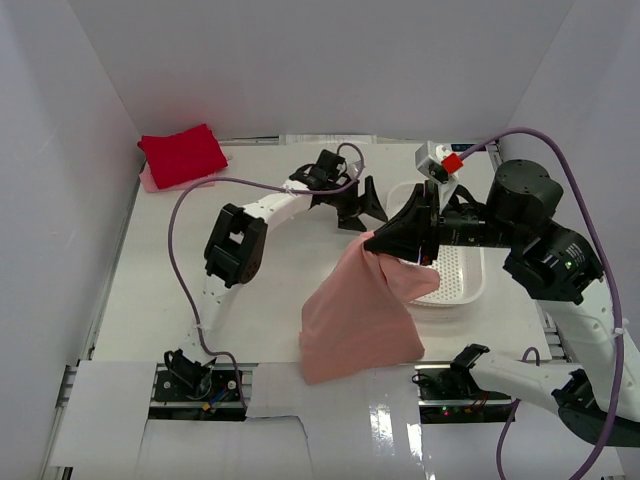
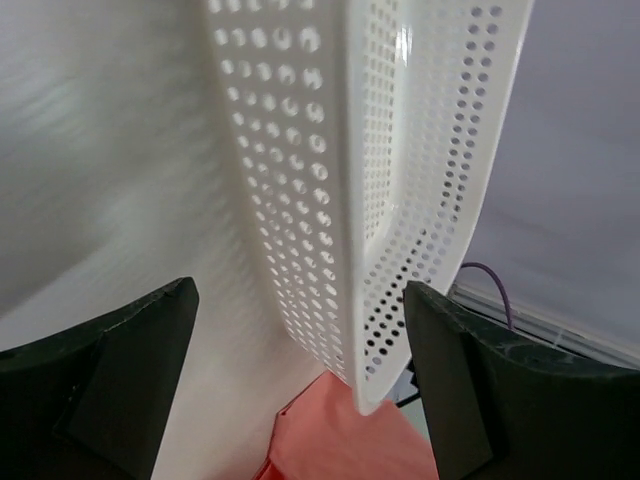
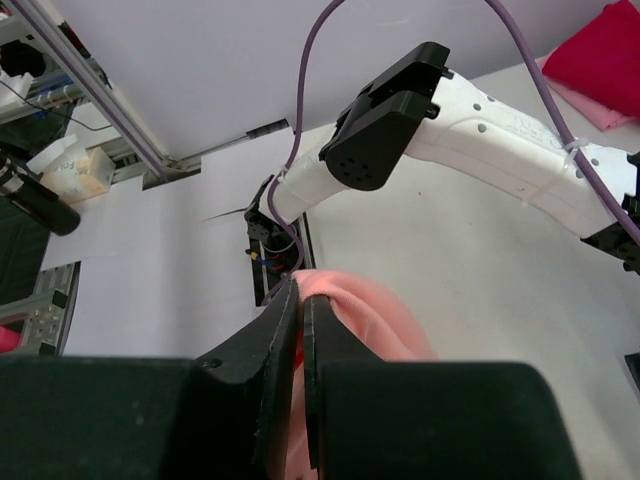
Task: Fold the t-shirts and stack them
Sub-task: Move the tshirt to the center of the board
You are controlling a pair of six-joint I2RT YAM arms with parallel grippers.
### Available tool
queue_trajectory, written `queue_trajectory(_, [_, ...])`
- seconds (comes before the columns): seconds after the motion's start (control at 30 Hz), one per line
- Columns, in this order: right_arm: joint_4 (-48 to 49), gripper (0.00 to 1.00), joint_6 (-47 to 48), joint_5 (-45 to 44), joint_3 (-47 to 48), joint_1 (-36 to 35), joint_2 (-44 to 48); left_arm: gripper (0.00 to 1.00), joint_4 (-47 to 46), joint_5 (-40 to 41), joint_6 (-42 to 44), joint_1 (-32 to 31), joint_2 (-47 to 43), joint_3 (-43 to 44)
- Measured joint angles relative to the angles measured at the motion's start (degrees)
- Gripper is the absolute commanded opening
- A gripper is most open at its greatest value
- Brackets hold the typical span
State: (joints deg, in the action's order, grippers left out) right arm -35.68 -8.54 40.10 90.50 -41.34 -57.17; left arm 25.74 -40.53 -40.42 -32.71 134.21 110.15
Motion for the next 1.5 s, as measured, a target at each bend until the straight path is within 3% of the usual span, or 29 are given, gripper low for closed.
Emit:
queue_trajectory(0.13, [-0.42, 0.08, 0.00, -1.18, -0.76, 0.00, -0.68, 0.95, -1.25, -4.04, -3.91, -3.17, 3.39, 4.70])
queue_trajectory(0.27, [-0.17, 0.08, -0.04, -1.22, -1.64, 0.02, -0.72, 0.95, -3.63, -4.81, -5.31, -1.05, 0.20, -0.72])
queue_trajectory(0.43, [1.14, 0.08, -0.31, -0.79, -5.38, 0.00, -1.46, 0.96, -1.92, -4.66, -4.09, 12.02, -6.16, -8.76])
queue_trajectory(0.6, [4.15, 0.08, -1.99, 1.16, -13.57, -0.20, -6.49, 0.97, 6.51, 3.91, 2.82, 26.34, -14.45, -8.68])
queue_trajectory(0.67, [5.42, 0.08, -2.38, 1.16, -16.11, -0.79, -11.19, 0.98, 9.11, 7.45, 4.70, 28.41, -18.71, -8.50])
queue_trajectory(0.73, [5.57, 0.42, -2.60, 0.44, -17.62, -1.66, -16.57, 0.98, 11.80, 11.72, 7.06, 28.74, -26.16, -8.52])
queue_trajectory(0.8, [4.87, 0.66, -2.23, -1.90, -17.59, -2.51, -21.90, 0.98, 12.83, 13.57, 8.61, 27.39, -32.24, -8.57])
queue_trajectory(0.83, [3.82, 0.94, -2.05, -4.42, -17.25, -2.80, -23.78, 0.98, 13.03, 13.92, 9.22, 26.67, -34.80, -8.68])
queue_trajectory(0.87, [2.40, 0.98, -2.29, -7.80, -16.59, -3.17, -25.42, 0.98, 12.92, 14.12, 9.92, 26.01, -37.44, -9.29])
queue_trajectory(1.0, [-4.07, 0.98, -3.32, -24.63, -13.55, -3.08, -28.35, 0.98, 13.20, 13.92, 12.00, 24.48, -44.65, -14.88])
queue_trajectory(1.2, [-9.79, 0.98, -6.95, -44.74, -14.73, -0.94, -24.48, 0.98, 15.67, 16.90, 15.45, 25.05, -47.78, -25.57])
queue_trajectory(1.3, [-11.87, 0.96, -7.72, -51.21, -16.41, -0.37, -22.97, 0.98, 16.68, 18.27, 16.68, 25.11, -48.70, -28.70])
queue_trajectory(1.5, [-13.38, 0.80, -8.26, -56.92, -21.29, 1.88, -24.70, 0.98, 17.09, 18.97, 18.45, 25.11, -52.37, -30.23])
